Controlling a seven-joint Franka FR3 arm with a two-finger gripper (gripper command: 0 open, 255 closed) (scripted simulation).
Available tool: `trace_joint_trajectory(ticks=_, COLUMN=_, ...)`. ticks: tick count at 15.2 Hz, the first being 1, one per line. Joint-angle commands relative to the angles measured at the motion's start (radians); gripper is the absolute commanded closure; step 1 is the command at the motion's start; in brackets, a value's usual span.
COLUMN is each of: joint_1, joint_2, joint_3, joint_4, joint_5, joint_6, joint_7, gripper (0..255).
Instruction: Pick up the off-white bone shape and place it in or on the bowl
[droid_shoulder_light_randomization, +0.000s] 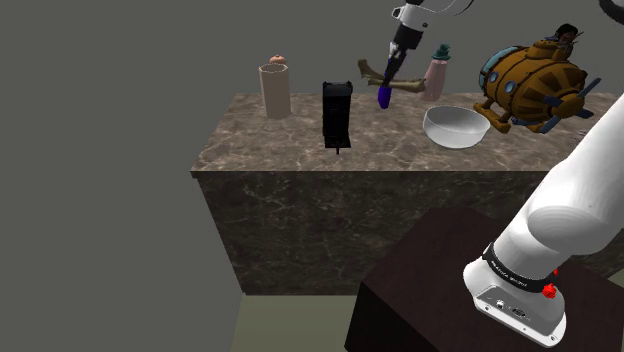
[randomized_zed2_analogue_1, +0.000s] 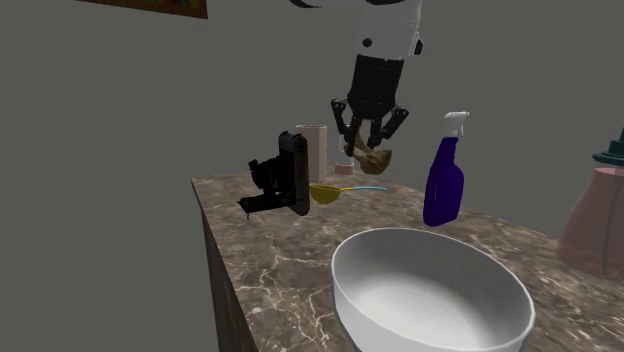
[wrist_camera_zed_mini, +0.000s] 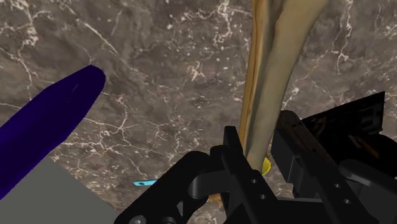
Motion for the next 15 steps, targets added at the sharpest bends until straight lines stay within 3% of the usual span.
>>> trace_joint_trajectory(ticks=1, joint_1=-0.016, joint_2=-0.063, joint_3=-0.014, joint_4=-0.062, joint_5=-0.024, joint_6=-0.001, joint_7=-0.022, gripper=255)
trace_joint_trajectory(ticks=15, joint_1=-0.171, joint_2=-0.407, joint_3=-0.123, joint_4=-0.336, joint_5=-0.201, joint_6=-0.075, joint_7=-0.182, gripper=255)
